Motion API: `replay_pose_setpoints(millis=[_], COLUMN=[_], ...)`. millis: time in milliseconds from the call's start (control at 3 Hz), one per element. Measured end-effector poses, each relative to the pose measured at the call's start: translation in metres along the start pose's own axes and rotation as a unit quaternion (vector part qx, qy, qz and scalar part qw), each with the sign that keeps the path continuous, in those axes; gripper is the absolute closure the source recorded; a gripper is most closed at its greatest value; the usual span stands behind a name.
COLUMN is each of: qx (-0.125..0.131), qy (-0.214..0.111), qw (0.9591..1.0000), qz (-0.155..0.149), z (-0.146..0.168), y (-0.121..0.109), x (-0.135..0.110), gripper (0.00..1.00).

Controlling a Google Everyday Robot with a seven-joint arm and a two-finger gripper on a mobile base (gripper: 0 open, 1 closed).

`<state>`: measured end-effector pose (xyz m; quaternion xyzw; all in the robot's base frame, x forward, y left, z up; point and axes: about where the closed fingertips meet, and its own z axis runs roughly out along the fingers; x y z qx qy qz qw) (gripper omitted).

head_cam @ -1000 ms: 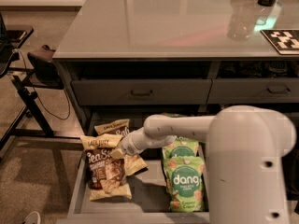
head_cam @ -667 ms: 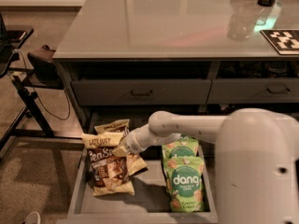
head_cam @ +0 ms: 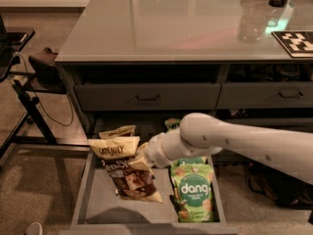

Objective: Pick brown chip bag from middle drawer and place on counter

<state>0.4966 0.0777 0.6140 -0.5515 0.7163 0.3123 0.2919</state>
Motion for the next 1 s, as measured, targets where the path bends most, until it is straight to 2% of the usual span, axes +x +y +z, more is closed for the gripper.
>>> replay_pose_setpoints(millis=[333, 667, 1000], qx=[0.021, 0.052, 0.052], qy=[0.004, 0.001, 0.001], qw=[0.9987, 0.9949, 0.9949], qz=[-0.046, -0.087, -0.087], z=[-0.069, -0.135, -0.135], y=[0.040, 0.073, 0.073], x=[-0.028, -0.061, -0.061], gripper=[1.00, 1.00, 1.00])
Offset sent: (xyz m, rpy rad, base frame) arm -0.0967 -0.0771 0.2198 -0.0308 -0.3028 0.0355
